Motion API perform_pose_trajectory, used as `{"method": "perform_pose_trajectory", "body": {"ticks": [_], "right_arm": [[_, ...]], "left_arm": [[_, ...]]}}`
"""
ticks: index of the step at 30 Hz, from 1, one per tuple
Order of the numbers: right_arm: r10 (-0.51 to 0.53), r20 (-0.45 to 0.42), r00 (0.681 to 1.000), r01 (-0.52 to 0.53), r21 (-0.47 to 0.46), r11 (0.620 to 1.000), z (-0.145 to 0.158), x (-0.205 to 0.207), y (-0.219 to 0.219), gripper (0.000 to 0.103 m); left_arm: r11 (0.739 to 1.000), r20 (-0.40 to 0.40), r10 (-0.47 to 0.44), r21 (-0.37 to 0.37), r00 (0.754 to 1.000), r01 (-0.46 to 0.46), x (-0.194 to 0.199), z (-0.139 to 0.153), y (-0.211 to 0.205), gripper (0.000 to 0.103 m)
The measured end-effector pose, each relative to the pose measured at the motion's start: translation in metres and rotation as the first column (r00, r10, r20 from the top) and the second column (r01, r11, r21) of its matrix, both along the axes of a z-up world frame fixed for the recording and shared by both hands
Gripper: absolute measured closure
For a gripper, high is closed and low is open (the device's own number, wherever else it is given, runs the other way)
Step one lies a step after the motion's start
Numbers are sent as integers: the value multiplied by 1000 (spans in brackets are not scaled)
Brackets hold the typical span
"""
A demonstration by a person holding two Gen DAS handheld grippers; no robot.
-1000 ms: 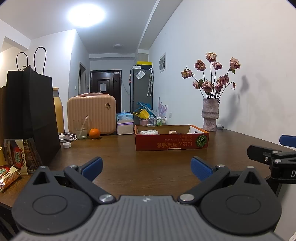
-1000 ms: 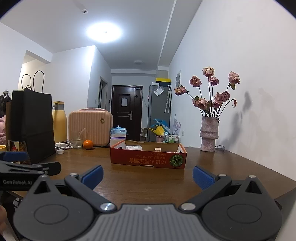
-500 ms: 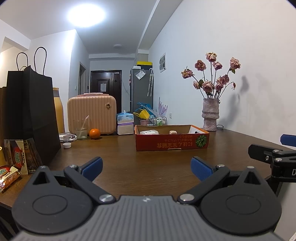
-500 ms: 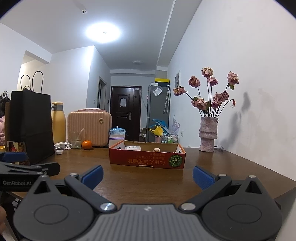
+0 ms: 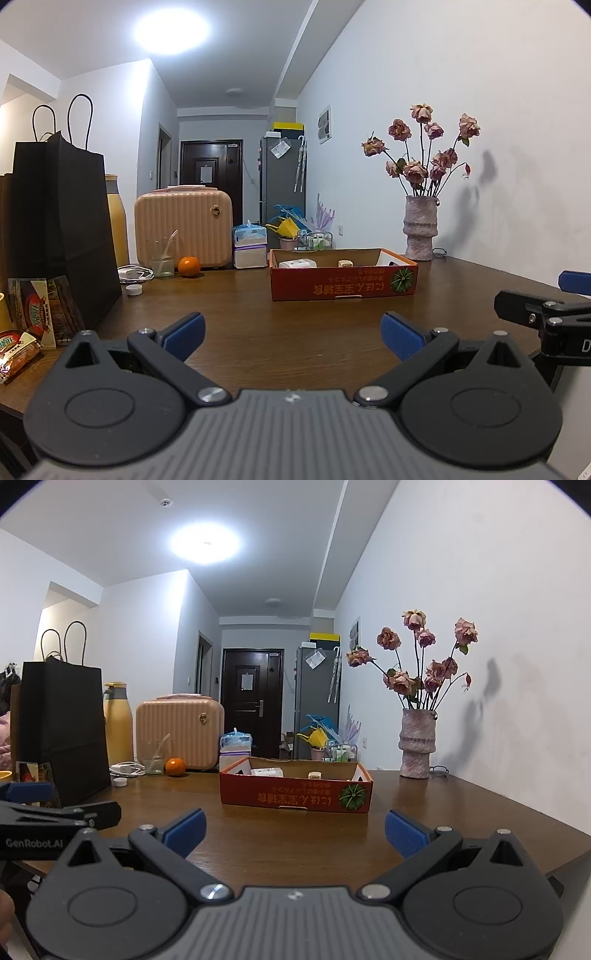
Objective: Organize rigid objects
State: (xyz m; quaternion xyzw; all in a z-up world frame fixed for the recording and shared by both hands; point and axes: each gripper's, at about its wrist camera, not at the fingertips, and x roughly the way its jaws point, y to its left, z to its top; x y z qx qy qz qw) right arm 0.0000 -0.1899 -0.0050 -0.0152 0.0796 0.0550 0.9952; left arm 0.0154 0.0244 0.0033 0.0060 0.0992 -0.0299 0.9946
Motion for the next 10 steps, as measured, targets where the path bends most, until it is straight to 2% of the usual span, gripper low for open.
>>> {"method": "perform_pose_trajectory", "body": {"ticks": [10], "right_arm": [[2,-6,1000,-2,4,1000,-1,1,-1,0]], "left_arm": [[1000,-6,-17,-7,1000,17,2,-1,1,0]]}}
